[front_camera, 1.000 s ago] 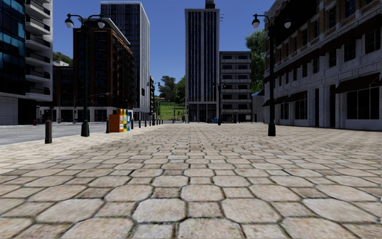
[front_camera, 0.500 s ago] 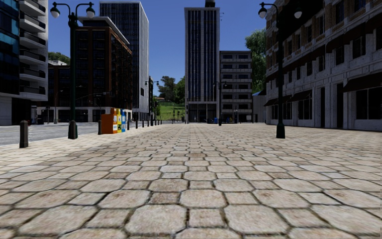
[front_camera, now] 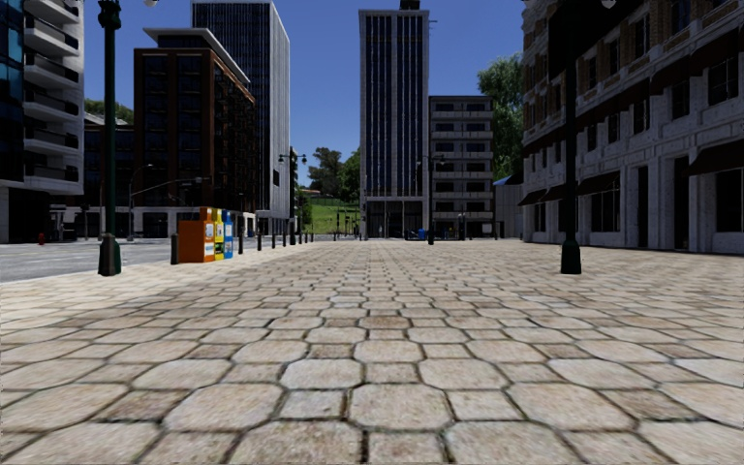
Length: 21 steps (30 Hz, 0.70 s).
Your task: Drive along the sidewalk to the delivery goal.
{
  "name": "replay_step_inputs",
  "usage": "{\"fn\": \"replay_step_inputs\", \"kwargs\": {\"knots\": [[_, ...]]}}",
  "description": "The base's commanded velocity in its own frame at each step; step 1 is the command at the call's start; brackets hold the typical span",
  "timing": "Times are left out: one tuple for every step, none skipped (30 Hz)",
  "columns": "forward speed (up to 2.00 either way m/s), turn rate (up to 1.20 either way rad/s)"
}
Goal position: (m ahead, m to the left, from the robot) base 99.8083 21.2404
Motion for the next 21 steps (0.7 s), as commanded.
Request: {"fn": "replay_step_inputs", "kwargs": {"knots": [[2.0,0.0],[2.0,0.0],[2.0,0.0],[2.0,0.0],[2.0,0.0],[2.0,0.0],[2.0,0.0],[2.0,0.0],[2.0,0.0],[2.0,0.0],[2.0,0.0],[2.0,0.0],[2.0,0.0],[2.0,0.0],[2.0,0.0],[2.0,0.0],[2.0,0.0],[2.0,0.0],[2.0,0.0],[2.0,0.0],[2.0,0.0]]}}
